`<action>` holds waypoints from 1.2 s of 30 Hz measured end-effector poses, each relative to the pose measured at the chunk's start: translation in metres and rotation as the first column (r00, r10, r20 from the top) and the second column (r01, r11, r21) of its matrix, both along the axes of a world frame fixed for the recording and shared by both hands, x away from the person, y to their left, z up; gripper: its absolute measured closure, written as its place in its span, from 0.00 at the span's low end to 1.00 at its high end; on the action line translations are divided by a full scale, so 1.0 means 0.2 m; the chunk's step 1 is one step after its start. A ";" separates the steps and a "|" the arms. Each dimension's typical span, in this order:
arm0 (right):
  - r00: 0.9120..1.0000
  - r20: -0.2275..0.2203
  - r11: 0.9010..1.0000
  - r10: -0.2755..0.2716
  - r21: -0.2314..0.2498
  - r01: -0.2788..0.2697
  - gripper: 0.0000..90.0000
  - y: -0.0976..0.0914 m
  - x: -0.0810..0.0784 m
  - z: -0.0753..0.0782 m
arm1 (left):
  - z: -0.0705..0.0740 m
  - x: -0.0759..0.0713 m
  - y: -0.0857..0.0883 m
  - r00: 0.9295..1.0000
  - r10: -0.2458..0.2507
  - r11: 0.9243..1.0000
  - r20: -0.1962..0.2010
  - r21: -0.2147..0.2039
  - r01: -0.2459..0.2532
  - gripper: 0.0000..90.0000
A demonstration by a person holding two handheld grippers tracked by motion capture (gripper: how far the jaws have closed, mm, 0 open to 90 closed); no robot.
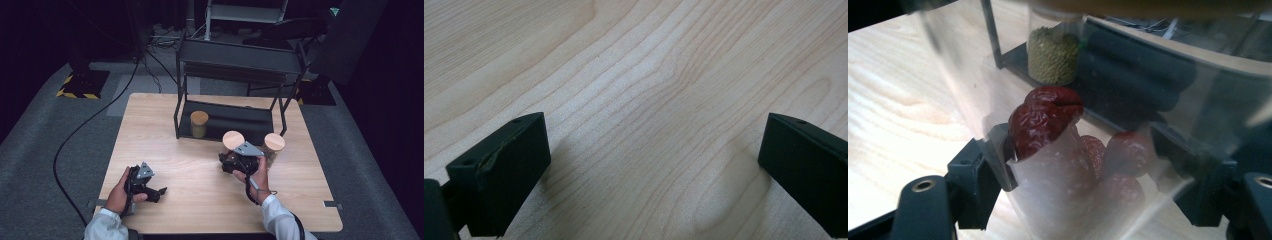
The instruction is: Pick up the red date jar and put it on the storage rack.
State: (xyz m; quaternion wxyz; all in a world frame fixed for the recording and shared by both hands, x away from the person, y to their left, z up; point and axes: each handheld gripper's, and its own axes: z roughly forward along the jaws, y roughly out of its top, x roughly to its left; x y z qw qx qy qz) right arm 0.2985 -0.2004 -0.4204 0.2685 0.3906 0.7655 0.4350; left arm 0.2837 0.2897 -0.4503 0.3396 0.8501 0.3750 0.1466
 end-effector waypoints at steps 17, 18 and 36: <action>0.997 0.038 0.997 -0.071 0.000 0.071 0.28 0.11 0.09 0.02 | 0.00 0.00 0.00 1.000 -0.002 1.000 0.000 0.001 0.002 0.00; 0.997 0.038 0.997 -0.071 0.000 0.071 0.28 0.11 0.09 0.02 | 0.00 0.00 0.00 1.000 -0.002 1.000 0.000 0.001 0.002 0.00; 0.988 0.061 0.990 -0.142 0.020 0.141 0.28 0.16 0.19 0.00 | 0.00 0.00 0.00 1.000 -0.004 1.000 0.000 0.000 0.004 0.00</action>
